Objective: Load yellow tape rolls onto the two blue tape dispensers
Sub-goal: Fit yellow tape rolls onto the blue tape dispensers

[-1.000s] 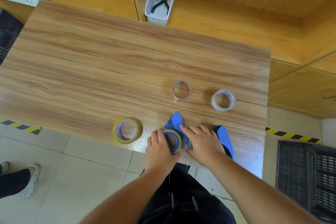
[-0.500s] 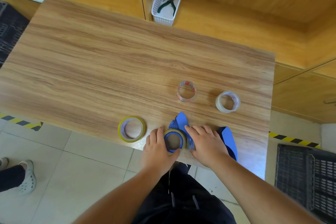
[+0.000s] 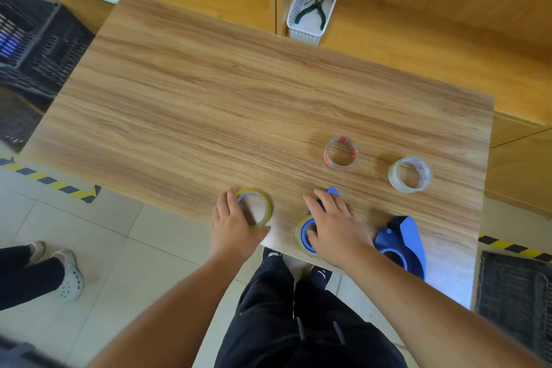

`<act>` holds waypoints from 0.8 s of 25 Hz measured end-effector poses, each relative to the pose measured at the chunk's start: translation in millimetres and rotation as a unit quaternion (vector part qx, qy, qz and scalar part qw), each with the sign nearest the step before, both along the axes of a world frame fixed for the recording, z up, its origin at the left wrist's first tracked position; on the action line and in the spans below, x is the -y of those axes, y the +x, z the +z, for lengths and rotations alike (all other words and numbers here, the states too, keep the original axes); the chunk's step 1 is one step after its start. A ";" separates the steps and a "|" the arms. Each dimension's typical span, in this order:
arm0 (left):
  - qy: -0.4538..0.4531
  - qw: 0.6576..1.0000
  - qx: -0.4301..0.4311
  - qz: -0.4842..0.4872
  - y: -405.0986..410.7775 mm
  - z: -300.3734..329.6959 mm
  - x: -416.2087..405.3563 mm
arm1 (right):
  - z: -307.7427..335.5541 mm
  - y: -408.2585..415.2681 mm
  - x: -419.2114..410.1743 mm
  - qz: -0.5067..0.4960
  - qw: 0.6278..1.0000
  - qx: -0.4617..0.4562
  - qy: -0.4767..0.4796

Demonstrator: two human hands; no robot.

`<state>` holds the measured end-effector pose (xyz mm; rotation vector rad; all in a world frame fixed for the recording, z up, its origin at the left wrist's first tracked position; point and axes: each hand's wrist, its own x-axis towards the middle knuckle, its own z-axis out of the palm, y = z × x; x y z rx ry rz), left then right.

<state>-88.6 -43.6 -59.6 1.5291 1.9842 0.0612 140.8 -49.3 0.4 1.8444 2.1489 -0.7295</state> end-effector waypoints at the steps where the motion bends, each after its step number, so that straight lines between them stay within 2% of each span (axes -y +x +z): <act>1: -0.008 1.000 0.015 0.003 -0.1 -2.0 -2.7 | -0.2 -3.5 -0.2 -0.004 1.000 -0.003 0.002; 7: -0.009 0.999 0.044 0.020 6.8 0.6 -8.9 | -0.3 5.8 11.5 -0.022 1.000 0.001 -0.008; 12: 0.022 0.997 0.065 0.040 24.2 28.7 -7.3 | 5.5 37.9 26.0 -0.061 0.998 0.011 -0.011; 16: 0.056 0.993 0.100 0.026 70.0 56.0 2.2 | 10.7 82.3 40.3 -0.138 0.990 0.011 -0.008; 20: 0.067 0.988 0.137 -0.030 132.3 72.3 24.7 | 12.8 133.6 62.7 -0.180 0.983 0.021 -0.008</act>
